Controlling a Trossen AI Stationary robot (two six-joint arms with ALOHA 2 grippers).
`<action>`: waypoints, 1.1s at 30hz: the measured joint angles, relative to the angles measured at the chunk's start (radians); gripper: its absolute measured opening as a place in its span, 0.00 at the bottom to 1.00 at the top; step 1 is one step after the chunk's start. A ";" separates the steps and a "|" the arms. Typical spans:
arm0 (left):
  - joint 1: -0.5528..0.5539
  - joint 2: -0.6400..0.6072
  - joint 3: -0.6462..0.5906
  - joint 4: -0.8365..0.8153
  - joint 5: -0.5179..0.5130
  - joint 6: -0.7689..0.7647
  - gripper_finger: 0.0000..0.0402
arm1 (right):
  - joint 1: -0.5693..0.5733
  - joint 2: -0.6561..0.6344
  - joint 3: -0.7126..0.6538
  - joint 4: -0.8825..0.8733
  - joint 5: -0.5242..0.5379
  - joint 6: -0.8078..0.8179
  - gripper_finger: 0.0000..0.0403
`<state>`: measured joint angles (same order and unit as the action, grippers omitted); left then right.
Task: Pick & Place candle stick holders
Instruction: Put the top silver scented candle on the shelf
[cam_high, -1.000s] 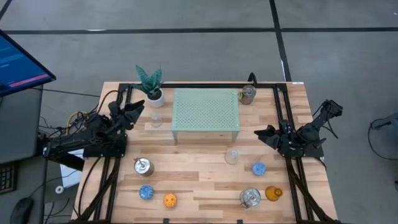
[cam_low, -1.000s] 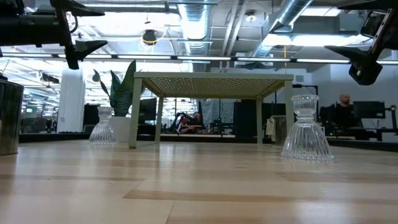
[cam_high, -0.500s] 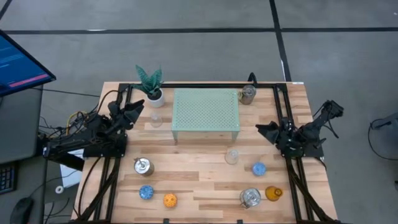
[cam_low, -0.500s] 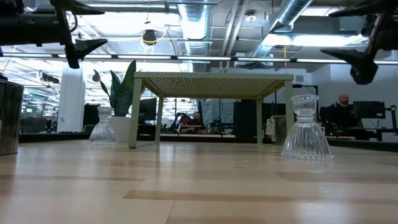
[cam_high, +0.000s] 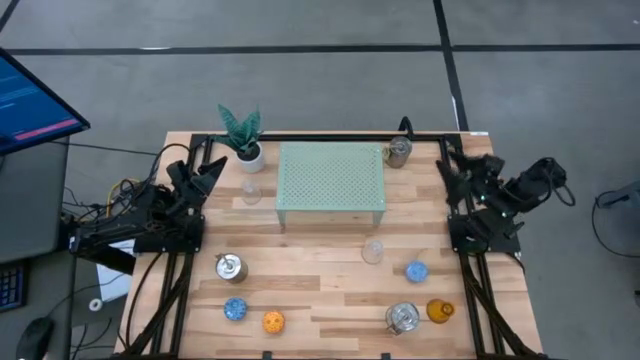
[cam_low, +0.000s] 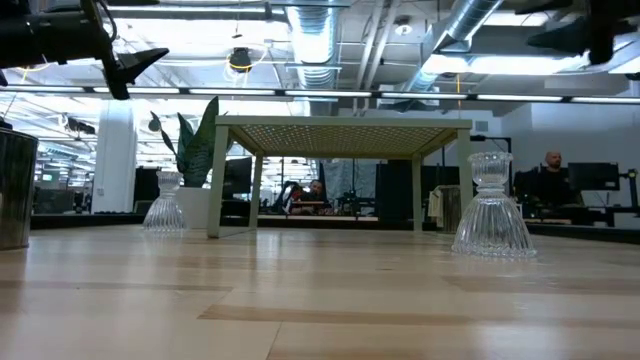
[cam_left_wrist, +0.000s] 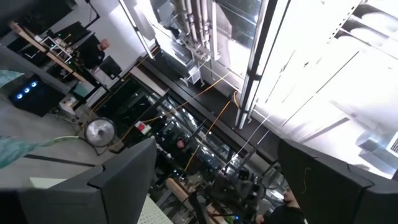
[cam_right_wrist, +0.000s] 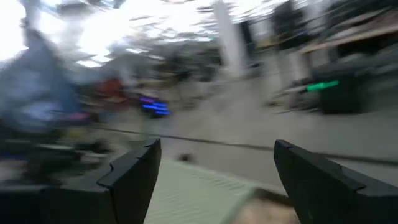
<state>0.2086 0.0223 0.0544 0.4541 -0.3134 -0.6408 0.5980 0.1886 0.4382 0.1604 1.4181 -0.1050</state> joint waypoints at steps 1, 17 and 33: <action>0.000 0.000 0.000 0.000 0.000 0.000 0.84 | 0.000 0.023 0.027 0.000 0.054 -0.048 0.75; 0.000 0.000 0.000 0.000 0.000 -0.016 0.84 | -0.158 0.233 0.368 0.065 0.154 -0.454 0.79; 0.000 0.000 0.000 0.000 0.025 -0.016 0.84 | -0.012 0.355 0.593 0.074 0.153 -0.750 0.81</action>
<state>0.2088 0.0223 0.0544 0.4541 -0.2886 -0.6566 0.5859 0.5436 1.0310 0.2342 1.5710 -0.8553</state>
